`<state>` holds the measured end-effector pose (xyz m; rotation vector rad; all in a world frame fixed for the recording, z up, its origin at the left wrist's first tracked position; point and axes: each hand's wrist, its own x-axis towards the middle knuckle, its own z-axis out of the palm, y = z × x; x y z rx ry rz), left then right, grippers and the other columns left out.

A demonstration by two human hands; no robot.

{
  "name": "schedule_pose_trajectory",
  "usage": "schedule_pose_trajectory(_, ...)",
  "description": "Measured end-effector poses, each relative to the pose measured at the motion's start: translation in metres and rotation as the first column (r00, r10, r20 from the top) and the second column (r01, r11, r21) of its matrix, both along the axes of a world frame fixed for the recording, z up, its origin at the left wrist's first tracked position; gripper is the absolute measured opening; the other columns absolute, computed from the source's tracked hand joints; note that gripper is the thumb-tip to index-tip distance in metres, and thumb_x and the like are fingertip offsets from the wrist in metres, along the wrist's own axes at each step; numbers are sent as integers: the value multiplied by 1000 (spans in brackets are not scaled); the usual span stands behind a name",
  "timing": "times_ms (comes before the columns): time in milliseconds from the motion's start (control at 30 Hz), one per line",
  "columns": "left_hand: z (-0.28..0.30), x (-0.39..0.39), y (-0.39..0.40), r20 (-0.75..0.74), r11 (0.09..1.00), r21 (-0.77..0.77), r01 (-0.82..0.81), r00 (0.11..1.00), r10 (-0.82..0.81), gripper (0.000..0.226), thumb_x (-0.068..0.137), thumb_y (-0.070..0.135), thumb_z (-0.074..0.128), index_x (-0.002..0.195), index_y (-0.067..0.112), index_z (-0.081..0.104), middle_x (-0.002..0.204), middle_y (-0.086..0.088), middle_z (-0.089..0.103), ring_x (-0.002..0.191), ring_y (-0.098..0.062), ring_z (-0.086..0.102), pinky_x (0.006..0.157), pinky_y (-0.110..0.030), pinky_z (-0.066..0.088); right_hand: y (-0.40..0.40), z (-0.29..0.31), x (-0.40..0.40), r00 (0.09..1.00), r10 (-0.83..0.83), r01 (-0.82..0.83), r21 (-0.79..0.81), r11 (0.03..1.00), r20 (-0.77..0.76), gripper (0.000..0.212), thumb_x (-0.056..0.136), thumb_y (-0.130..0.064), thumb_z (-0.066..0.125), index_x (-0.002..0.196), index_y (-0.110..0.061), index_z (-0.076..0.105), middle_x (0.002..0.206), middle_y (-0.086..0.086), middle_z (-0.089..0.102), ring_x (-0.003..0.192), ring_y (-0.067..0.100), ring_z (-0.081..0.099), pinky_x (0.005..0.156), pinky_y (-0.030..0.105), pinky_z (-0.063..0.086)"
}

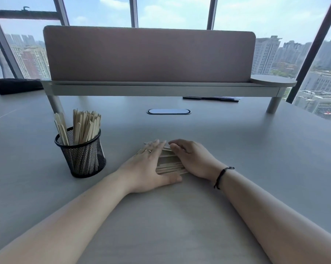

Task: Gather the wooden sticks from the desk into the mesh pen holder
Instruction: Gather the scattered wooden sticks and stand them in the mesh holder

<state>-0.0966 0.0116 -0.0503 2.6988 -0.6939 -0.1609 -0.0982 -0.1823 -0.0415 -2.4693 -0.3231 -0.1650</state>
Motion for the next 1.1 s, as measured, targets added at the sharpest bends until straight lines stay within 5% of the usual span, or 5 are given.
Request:
schedule_pose_trajectory(233, 4, 8, -4, 43, 999, 30, -16, 999, 15, 127, 62, 94, 55, 161, 31, 5, 170, 6, 11, 157, -13, 6, 127, -35, 7, -36, 11, 5, 933, -359, 344, 351, 871, -23, 48, 104, -46, 37, 116, -9, 63, 107, 10, 68, 106, 29, 59, 79, 32, 38)
schedule_pose_trajectory(500, -3, 5, -14, 153, 988, -152, 26, 988, -2, 90, 70, 83, 63, 146, 41, 43, 125, 20, 58, 124, -9, 52, 108, -32, 39, 1, 2, 4, 982, -116, 179, 529, 829, -150, 52, 100, -59, 36, 116, -16, 61, 126, 6, 64, 127, 23, 54, 110, 41, 39)
schedule_pose_trajectory(633, 4, 5, 0, 272, 998, -27, -50, 961, 55, 102, 60, 97, 50, 145, 41, 46, 141, 16, 57, 135, -16, 47, 114, -34, 28, -4, 1, 5, 976, -164, 215, 682, 699, -141, 48, 102, -51, 41, 123, -15, 64, 130, 3, 65, 122, 12, 58, 113, 36, 39)
schedule_pose_trajectory(833, -1, 8, 11, 56, 997, -7, -78, 995, 78, 117, 58, 100, 45, 156, 40, 22, 166, 11, 24, 154, -12, 16, 126, -39, 13, -21, 1, 3, 954, -190, 298, 763, 573, -230, 46, 101, -54, 40, 118, -19, 64, 125, 6, 66, 119, 13, 60, 113, 34, 39)
schedule_pose_trajectory(1100, 0, -7, -22, 87, 989, -144, 18, 996, -6, 83, 82, 68, 66, 151, 30, 40, 147, 10, 49, 139, -12, 41, 109, -24, 32, 17, 0, 8, 964, -195, 261, 750, 608, -178, 51, 102, -54, 37, 114, -15, 68, 111, 4, 70, 104, 9, 64, 72, 14, 48)
